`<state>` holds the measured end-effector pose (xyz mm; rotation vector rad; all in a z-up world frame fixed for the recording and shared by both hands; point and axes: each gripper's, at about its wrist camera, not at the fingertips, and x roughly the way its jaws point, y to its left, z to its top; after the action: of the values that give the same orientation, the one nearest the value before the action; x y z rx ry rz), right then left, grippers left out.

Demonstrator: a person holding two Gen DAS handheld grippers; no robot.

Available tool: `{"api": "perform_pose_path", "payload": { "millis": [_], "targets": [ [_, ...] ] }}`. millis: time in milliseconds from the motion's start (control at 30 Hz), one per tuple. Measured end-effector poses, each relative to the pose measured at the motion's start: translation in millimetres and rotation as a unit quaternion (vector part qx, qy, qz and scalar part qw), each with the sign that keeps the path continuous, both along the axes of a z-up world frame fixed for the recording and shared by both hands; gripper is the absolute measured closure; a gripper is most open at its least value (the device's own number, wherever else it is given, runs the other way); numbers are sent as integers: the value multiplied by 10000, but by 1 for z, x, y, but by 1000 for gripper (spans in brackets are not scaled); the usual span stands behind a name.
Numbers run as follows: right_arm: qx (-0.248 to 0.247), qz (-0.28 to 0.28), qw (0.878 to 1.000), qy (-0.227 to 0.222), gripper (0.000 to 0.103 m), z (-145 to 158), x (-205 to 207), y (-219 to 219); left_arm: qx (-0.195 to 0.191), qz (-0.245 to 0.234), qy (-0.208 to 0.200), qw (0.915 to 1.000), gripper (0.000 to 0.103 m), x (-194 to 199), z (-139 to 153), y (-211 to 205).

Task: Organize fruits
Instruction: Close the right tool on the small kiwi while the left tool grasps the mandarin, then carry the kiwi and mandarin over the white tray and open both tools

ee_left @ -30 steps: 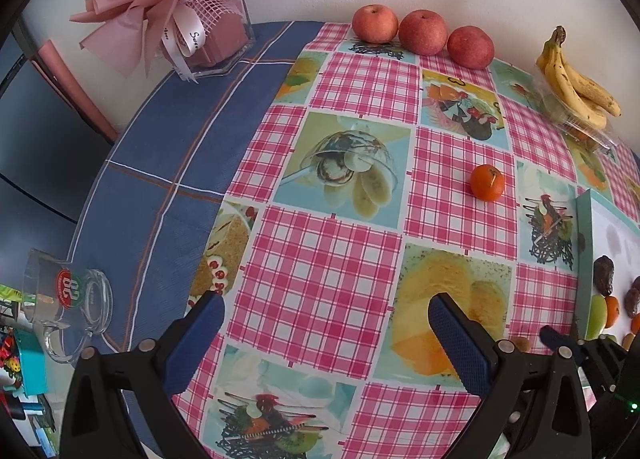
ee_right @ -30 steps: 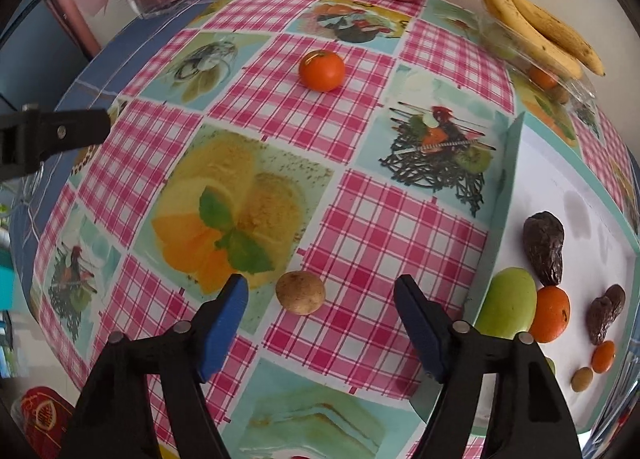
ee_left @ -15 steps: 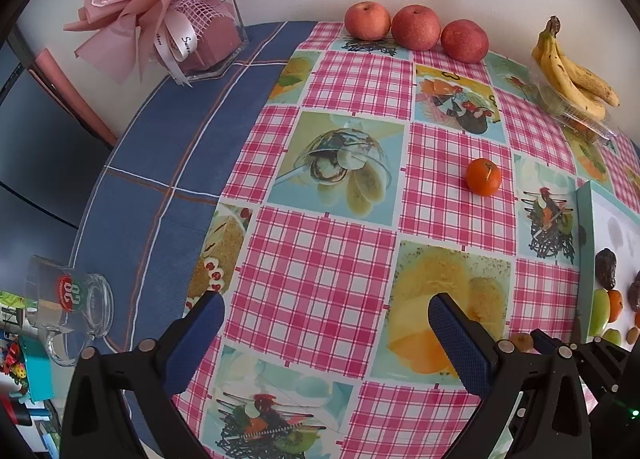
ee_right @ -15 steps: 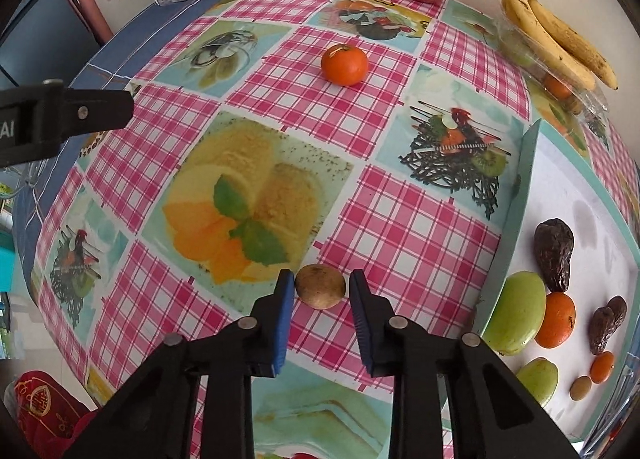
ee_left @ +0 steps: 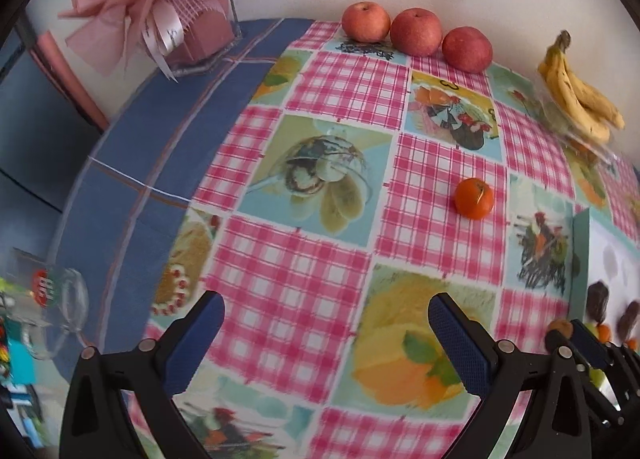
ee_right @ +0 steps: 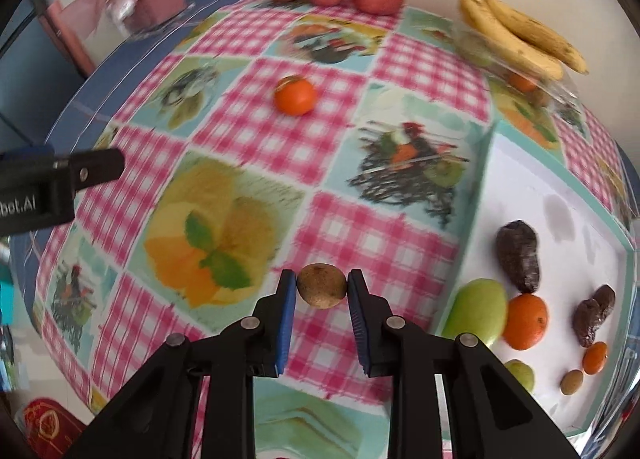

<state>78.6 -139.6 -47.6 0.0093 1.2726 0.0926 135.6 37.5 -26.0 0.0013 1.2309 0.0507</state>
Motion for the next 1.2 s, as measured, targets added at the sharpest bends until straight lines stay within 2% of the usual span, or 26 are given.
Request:
{"api": "perform_pose_path", "payload": {
  "millis": [267,333,400,500,567,633,967,1033,1200],
  "targets": [
    [45,-661,9962,-566,76,22,10,-33,-708,134,-154,9973,3,18,-3,-17],
    [68,-758,9952,-610,76,23,13,-40,-934,79,-206,9954,14,24,-2,-26],
    [131,-853,9942,-634,76,24,16,-47,-1058,-2,-236,9941,19,29,-3,-37],
    [196,-984,9927,-665,76,24,20,-55,-1064,-259,-254,9937,27,39,-7,-58],
    [257,-1031,9920,-688,76,24,22,-60,-1019,-337,-261,9939,29,46,-12,-67],
    [275,-1037,9918,-691,76,24,25,-64,-1012,-407,-207,9938,40,51,-19,-74],
    [299,-1120,9902,-774,76,23,46,-85,-950,-451,-140,9944,43,78,-45,-86],
    [304,-1125,9901,-778,76,22,50,-88,-991,-464,-106,9939,53,81,-49,-88],
    [310,-1165,9895,-803,76,20,55,-94,-1025,-520,-82,9933,65,83,-48,-94]
  ]
}}
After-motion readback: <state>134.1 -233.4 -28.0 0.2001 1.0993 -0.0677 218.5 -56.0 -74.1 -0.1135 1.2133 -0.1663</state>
